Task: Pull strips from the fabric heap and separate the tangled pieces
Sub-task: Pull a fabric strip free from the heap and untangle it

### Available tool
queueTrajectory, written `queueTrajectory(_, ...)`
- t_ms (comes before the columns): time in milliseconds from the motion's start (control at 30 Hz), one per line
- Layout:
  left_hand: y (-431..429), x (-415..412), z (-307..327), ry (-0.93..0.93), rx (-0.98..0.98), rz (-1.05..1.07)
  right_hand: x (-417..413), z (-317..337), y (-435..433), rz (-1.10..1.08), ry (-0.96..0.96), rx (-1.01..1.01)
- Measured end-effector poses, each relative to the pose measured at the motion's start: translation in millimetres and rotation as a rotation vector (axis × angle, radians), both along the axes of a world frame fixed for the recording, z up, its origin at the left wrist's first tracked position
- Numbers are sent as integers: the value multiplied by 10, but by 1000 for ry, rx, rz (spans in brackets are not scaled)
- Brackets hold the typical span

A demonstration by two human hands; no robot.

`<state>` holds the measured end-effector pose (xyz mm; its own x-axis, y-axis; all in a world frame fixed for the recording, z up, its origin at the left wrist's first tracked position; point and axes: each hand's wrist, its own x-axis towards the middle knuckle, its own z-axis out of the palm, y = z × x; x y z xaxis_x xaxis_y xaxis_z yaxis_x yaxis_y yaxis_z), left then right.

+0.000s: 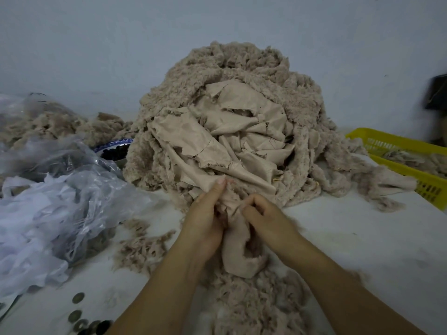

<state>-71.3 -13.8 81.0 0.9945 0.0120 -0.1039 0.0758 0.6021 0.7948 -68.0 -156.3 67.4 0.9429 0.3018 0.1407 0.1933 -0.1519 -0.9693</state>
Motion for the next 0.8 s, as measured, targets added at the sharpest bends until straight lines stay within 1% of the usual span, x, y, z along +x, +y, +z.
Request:
queueTrajectory(67,37,0,27,42,-39,-27,15,32,-9,-43,125,198)
queueTrajectory(133,72,11,31,55,1,-6,36,60,-26,-65,248,376)
queueTrajectory(200,76,23,10,53,60,20,41,97,-55,-67,333,466)
queueTrajectory(267,58,14,0,19,43,41,33,116,-69,-74,368,479)
queueTrajectory(300,52,15,-8,15,27,44,23,127,-72,-90,368,453)
queueTrajectory(400,30,-9,10,32,32,17,12,135,-68,-147,319,349)
queueTrajectory(500,-21,-17,2,31,82,-25,24,118,-54,-173,277,317)
queueTrajectory(567,-84,-59,-4,18,117,-63,33,117,-51,-184,244,324)
queueTrajectory(667,-142,-119,-3,-1,163,-180,48,129,-65,-204,255,392)
queueTrajectory(733,-147,-124,-15,-28,183,-191,41,148,-88,-126,289,496)
queueTrajectory(767,-142,-121,-20,-42,204,-182,40,151,-97,-84,300,516)
queueTrajectory(800,-140,-123,-20,-64,233,-177,36,148,-97,-50,291,488)
